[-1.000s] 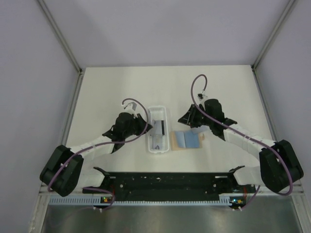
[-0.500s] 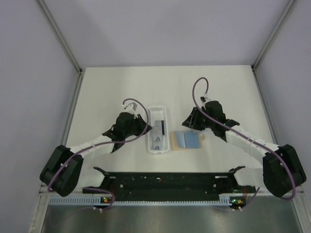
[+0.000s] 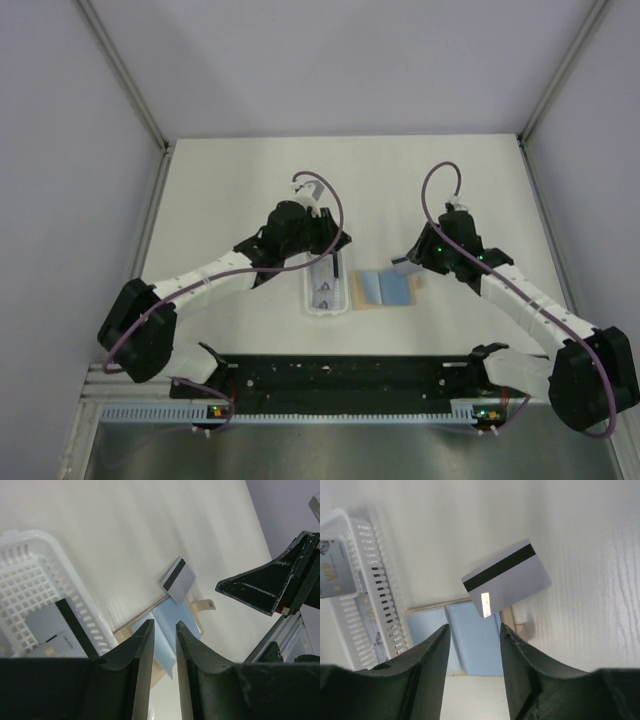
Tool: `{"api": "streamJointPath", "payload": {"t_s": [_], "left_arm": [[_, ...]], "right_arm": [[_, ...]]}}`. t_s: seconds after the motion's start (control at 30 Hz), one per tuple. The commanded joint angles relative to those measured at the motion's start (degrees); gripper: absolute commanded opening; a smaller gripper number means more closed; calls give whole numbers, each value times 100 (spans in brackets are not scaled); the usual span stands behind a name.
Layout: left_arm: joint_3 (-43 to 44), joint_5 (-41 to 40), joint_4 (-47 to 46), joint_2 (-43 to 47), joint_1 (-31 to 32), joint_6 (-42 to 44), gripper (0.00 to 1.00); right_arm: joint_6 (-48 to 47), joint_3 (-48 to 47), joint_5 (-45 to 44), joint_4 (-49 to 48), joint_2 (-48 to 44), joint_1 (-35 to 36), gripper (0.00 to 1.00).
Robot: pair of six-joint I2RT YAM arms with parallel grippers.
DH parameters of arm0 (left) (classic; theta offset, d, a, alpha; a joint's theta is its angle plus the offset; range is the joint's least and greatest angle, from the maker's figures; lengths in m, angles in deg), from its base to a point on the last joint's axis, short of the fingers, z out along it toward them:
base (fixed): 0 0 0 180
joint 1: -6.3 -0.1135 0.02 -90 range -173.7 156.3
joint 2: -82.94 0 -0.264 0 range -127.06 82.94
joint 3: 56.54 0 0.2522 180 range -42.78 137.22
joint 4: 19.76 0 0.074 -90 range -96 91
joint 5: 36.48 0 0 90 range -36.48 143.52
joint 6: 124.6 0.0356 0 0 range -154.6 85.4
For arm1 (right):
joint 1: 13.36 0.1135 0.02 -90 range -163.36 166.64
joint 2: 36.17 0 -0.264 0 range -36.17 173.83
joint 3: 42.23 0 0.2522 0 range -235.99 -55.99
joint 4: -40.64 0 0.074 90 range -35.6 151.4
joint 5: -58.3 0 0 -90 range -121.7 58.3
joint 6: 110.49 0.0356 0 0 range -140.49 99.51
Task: Put the credit cards into the card holder
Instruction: Pick up the credit card from the storage box.
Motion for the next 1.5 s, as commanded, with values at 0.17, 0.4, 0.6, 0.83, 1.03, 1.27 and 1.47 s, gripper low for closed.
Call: {"api": "streamJointPath", "payload": {"t_s": [0.17, 0.4, 0.6, 0.83, 1.03, 1.27, 1.47], "left_arm": [[1358, 383, 265, -1574, 423, 140, 41], [1807, 647, 19, -2322, 564, -124, 55], [1983, 726, -105, -2674, 573, -264, 65], [2159, 691, -131, -3008, 591, -326, 67], [2343, 604, -70, -3254, 617, -326, 66], [2458, 630, -70, -3500, 643, -370, 66], [2475, 612, -34, -3650, 687, -449, 65]], "right_arm": [[-325, -211, -235, 27, 430, -540, 21], [-273, -105, -182, -254, 781, -909, 12], [-264, -263, 55, -430, 1387, -1200, 3], [-352, -544, 82, -465, 2029, -1262, 1], [-413, -668, -111, -465, 2258, -1270, 0], [-492, -721, 64, -483, 2513, -1270, 0], [-519, -677, 108, -518, 2487, -1270, 0]]}}
